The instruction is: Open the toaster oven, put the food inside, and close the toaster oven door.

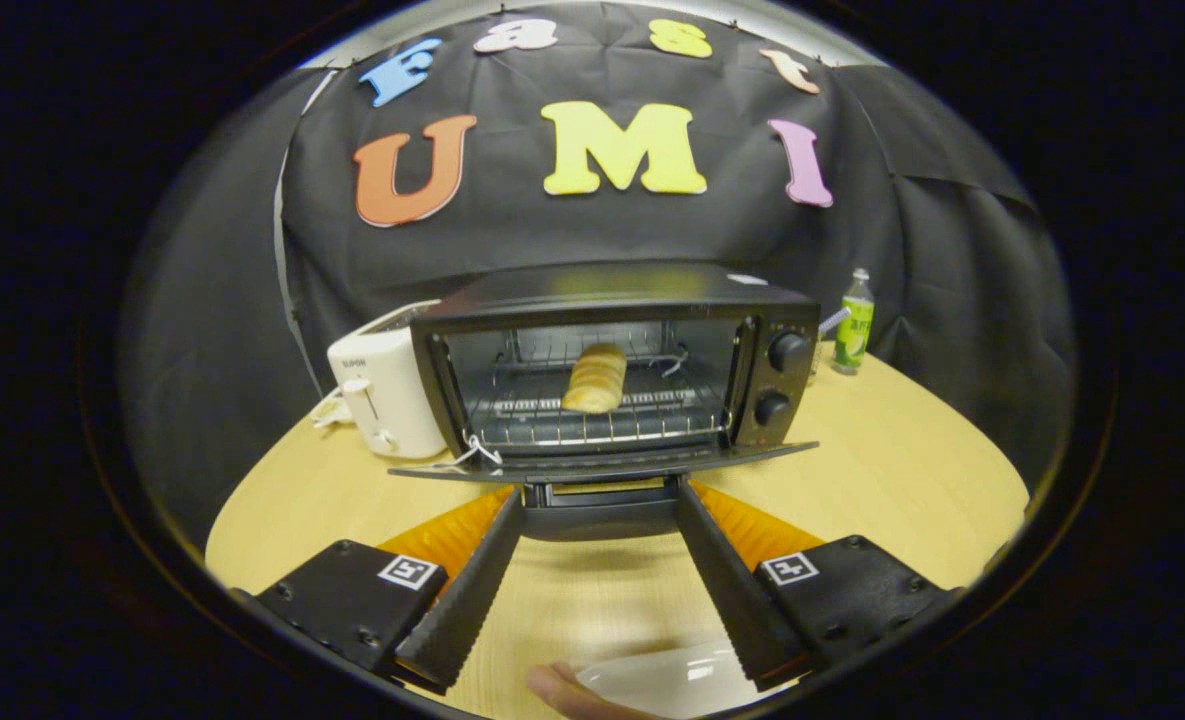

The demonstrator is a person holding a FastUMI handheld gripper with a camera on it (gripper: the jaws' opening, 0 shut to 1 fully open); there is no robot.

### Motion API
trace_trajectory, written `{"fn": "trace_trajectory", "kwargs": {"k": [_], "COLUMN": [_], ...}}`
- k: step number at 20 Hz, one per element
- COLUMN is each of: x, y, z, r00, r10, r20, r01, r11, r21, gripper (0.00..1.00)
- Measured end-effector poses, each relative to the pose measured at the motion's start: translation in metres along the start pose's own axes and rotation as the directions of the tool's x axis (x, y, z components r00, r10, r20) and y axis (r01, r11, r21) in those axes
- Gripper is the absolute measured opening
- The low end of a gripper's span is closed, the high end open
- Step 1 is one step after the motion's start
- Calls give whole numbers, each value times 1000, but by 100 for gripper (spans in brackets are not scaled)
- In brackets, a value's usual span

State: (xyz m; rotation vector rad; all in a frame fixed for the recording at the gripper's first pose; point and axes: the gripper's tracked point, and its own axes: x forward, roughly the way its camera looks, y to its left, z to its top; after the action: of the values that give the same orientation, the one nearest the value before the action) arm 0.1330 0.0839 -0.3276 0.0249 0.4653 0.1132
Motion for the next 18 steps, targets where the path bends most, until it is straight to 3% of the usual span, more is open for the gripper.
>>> {"fn": "trace_trajectory", "kwargs": {"k": [7,15,18], "x": [-3,-78,-116], "y": [8,-1,8], "z": [68,129,157], "r00": [995,987,982], "r10": [26,15,49], "r20": [98,160,180], "r01": [-26,-17,-53], "r11": [1000,1000,998], "r21": [7,10,16], "gripper": [100,100,100]}}
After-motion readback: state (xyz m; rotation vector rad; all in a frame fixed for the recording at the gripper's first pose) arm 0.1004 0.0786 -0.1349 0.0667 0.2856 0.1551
